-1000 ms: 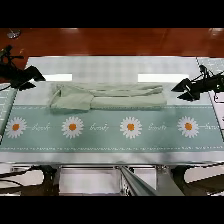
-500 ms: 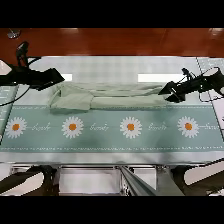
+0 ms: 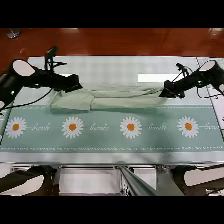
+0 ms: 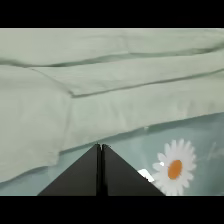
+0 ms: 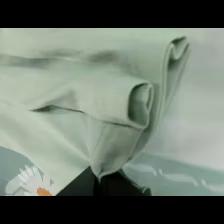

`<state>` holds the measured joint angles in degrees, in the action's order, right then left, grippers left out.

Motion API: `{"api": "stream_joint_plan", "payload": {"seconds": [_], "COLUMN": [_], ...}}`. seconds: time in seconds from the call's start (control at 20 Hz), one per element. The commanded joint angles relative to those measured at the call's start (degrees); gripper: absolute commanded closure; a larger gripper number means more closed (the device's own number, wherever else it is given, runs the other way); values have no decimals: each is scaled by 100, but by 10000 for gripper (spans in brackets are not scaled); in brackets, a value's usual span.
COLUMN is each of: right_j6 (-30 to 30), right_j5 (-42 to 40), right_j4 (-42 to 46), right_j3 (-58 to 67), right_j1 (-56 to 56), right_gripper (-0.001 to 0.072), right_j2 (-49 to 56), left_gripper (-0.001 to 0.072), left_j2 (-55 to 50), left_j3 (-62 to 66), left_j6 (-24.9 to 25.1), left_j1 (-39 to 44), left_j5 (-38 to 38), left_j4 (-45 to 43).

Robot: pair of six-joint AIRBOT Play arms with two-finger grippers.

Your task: Fold the shirts.

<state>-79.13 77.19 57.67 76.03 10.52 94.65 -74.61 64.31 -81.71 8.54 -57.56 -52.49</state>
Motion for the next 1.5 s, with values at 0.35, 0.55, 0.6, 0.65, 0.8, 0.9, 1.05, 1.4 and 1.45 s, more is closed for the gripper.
{"api": "stream_joint_plan", "payload": {"seconds": [0.35,0.55,0.6,0.65,0.8,0.9,1.05,1.4,1.45], "right_j6": [-7,-361,-356,-358,-328,-323,-328,-293,-293], "right_j5": [236,479,481,514,509,487,361,85,46], "right_j4": [407,140,98,63,-350,-461,-501,-673,-664], "right_j3": [-2531,-2924,-2924,-2924,-2924,-2924,-2924,-2918,-2887], "right_j1": [579,579,579,579,579,579,579,529,398], "right_gripper": [693,693,693,693,693,693,693,693,693], "right_j2": [-4760,-5930,-6052,-6096,-6094,-6094,-6094,-6092,-6052], "left_gripper": [677,677,677,677,676,677,675,675,675], "left_j2": [-1056,-2107,-2363,-2605,-3091,-3305,-3467,-3084,-2876], "left_j3": [640,1912,2232,2524,2942,2964,2968,3112,3112], "left_j6": [-98,-1047,-1128,-1139,-1421,-1469,-1453,-1211,-1226], "left_j1": [2159,3117,3298,3458,3882,4227,4765,3766,3394], "left_j5": [555,605,444,247,153,116,122,-809,-951], "left_j4": [251,-999,-1185,-1204,-1178,-955,-634,-680,-813]}}
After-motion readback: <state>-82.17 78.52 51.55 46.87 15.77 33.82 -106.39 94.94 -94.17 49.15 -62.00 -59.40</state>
